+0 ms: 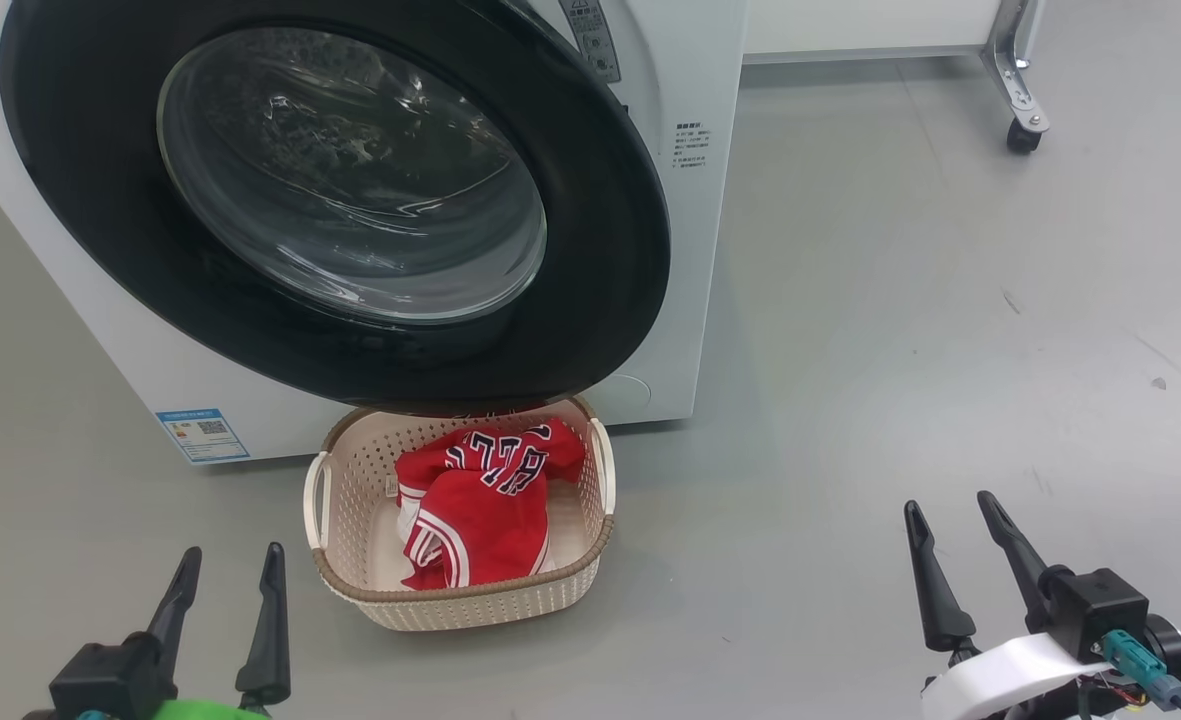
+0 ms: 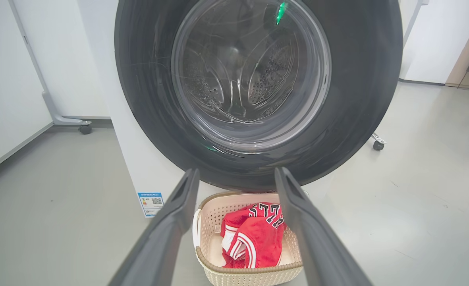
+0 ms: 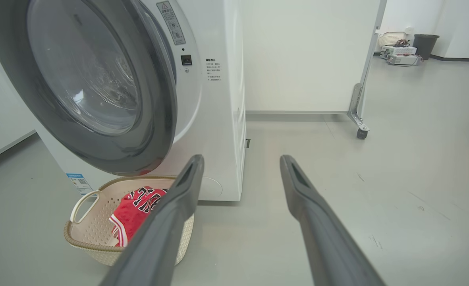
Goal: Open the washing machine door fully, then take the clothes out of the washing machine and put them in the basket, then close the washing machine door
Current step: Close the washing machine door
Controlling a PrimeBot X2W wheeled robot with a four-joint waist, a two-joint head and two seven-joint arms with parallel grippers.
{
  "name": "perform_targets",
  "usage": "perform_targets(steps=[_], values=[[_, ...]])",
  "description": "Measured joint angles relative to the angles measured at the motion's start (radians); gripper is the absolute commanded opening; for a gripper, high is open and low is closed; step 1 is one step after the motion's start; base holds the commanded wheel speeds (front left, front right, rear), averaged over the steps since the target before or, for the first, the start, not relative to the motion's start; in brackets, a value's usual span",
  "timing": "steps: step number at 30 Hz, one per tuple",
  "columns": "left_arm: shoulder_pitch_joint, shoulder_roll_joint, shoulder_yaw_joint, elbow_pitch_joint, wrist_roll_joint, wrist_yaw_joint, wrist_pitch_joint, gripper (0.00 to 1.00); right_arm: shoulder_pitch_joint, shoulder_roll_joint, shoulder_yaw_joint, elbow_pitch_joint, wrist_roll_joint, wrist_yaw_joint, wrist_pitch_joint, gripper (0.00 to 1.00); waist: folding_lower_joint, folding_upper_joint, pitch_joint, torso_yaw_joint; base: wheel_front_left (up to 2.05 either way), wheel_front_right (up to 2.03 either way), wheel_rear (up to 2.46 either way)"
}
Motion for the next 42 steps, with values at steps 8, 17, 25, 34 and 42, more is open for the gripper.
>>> perform_targets(steps=[8, 17, 25, 34, 42], values=[[0.003, -0.013, 0.000, -0.002, 0.024, 0.012, -0.008, 1.00, 0.006, -0.003, 0.001, -0.010, 0.000, -0.007, 0.010, 1.00, 0.0000, 0.0000, -0.001, 0.007, 0.00, 0.00, 0.00], [0.004, -0.022, 0.000, -0.005, 0.030, 0.019, -0.009, 1.00, 0.014, -0.003, 0.002, -0.020, 0.001, -0.009, 0.021, 0.00, 0.0000, 0.0000, 0.004, 0.011, 0.00, 0.00, 0.00], [0.004, -0.025, -0.003, -0.015, 0.050, 0.019, -0.010, 1.00, 0.012, -0.015, 0.001, -0.032, 0.001, -0.008, 0.031, 0.00, 0.0000, 0.0000, 0.011, 0.018, 0.00, 0.00, 0.00], [0.000, -0.036, -0.033, -0.032, 0.068, 0.019, -0.010, 1.00, -0.067, -0.031, 0.002, -0.042, 0.001, 0.011, 0.044, 0.00, 0.0000, 0.0000, 0.049, 0.045, 0.00, 0.00, 0.00], [-0.028, -0.053, -0.053, -0.041, 0.084, 0.019, -0.010, 1.00, -0.161, -0.048, 0.027, -0.036, 0.000, 0.038, 0.072, 0.00, 0.0000, 0.0000, 0.086, 0.096, 0.00, 0.00, 0.00]])
